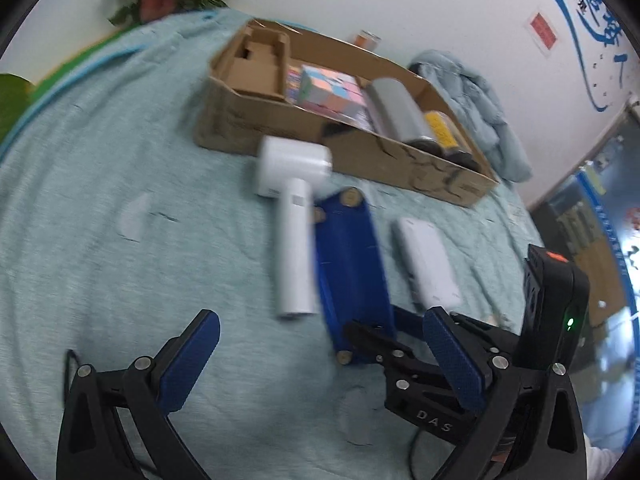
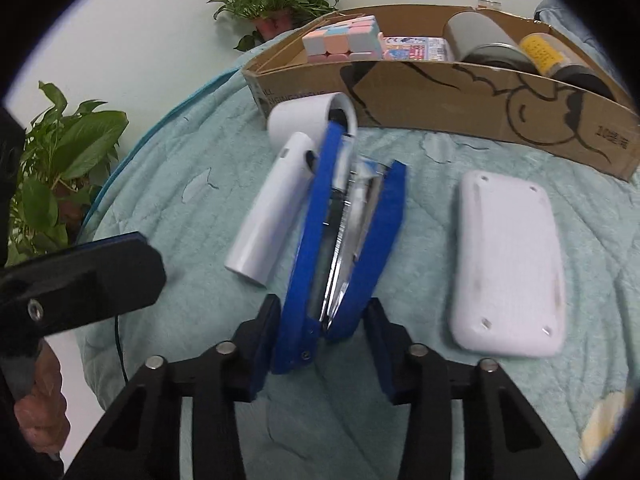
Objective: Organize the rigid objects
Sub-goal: 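Grasp the blue stapler with the left tool and lift it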
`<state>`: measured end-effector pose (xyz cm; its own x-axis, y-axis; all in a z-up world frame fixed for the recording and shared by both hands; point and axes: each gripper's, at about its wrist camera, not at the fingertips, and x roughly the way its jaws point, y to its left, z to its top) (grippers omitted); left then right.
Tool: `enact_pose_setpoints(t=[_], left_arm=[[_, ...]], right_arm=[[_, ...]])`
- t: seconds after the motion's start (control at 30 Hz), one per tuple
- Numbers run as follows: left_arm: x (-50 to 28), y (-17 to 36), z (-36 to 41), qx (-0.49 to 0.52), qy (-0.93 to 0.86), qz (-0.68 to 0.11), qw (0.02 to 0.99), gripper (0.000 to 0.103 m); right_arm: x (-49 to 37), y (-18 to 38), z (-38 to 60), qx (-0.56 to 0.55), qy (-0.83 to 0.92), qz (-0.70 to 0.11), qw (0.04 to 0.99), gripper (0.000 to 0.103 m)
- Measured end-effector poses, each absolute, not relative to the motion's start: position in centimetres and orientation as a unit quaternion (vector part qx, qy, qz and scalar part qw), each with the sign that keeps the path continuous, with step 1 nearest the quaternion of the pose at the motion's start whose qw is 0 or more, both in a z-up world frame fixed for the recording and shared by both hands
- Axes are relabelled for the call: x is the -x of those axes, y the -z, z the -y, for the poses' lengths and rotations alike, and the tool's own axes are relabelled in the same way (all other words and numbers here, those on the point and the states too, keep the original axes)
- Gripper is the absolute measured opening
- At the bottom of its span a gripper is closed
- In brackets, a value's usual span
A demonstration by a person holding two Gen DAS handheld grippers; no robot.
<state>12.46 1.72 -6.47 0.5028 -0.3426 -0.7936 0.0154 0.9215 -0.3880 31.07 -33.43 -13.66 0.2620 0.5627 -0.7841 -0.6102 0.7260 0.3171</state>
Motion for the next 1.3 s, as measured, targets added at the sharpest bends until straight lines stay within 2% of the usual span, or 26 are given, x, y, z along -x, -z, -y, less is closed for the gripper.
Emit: enact_pose_setpoints(t=[0.03, 0.1, 0.27, 0.47, 0.57, 0.6, 0.67, 0.73, 0.8, 0.97, 1.07, 1.23, 1.3], left_arm=[[-12.5, 6.6, -1.3, 0.175, 0.12, -0.489, 0.846, 0.102], [-12.6, 7.0, -0.1, 0.188, 0.15, -0.496, 0.834, 0.102], [-13.0, 9.3, 2.0, 0.222, 0.177, -0.524, 0.803, 0.102], [-13.0, 11.1, 2.8, 0.245, 0.172, -0.55, 0.78, 0.101], [-13.0, 11.9, 2.7, 0.261, 0.163, -0.557, 0.772, 0.086], [-13.0, 12.2, 2.5, 0.26, 0.154, -0.56, 0.771, 0.075], [-12.8, 12.3, 1.8, 0.261, 0.153, -0.553, 0.776, 0.063], [-12.7, 12.6, 1.0, 0.281, 0.165, -0.551, 0.768, 0.056], [-12.3, 12.6, 0.1, 0.295, 0.169, -0.548, 0.765, 0.056], [-11.1, 12.6, -1.8, 0.306, 0.159, -0.545, 0.764, 0.059], [-10.4, 12.6, -2.5, 0.308, 0.149, -0.546, 0.765, 0.065], [-10.2, 12.8, -2.9, 0.322, 0.134, -0.543, 0.764, 0.066], [-10.0, 12.8, -2.9, 0.329, 0.13, -0.535, 0.767, 0.072]], right_arm=[[-30.6, 13.5, 34.2, 0.036, -0.365, -0.479, 0.797, 0.03], [-29.8, 13.3, 36.0, 0.061, -0.364, -0.467, 0.803, 0.027], [-27.5, 13.1, 37.9, 0.097, -0.361, -0.438, 0.818, 0.027], [-23.0, 12.6, 38.1, 0.235, -0.343, -0.328, 0.848, 0.027], [-20.2, 13.4, 37.0, 0.331, -0.33, -0.26, 0.845, 0.028], [-19.6, 13.3, 36.8, 0.341, -0.337, -0.25, 0.841, 0.03], [-19.1, 13.1, 36.7, 0.324, -0.371, -0.254, 0.832, 0.034], [-19.6, 12.6, 37.2, 0.269, -0.413, -0.279, 0.824, 0.048], [-20.7, 12.1, 37.8, 0.206, -0.441, -0.31, 0.816, 0.054], [-24.8, 11.9, 38.6, 0.077, -0.461, -0.39, 0.793, 0.055], [-24.9, 12.4, 36.6, 0.107, -0.454, -0.4, 0.789, 0.055], [-23.9, 13.6, 34.4, 0.154, -0.441, -0.4, 0.789, 0.052], [-22.7, 13.7, 34.0, 0.174, -0.43, -0.391, 0.795, 0.051]])
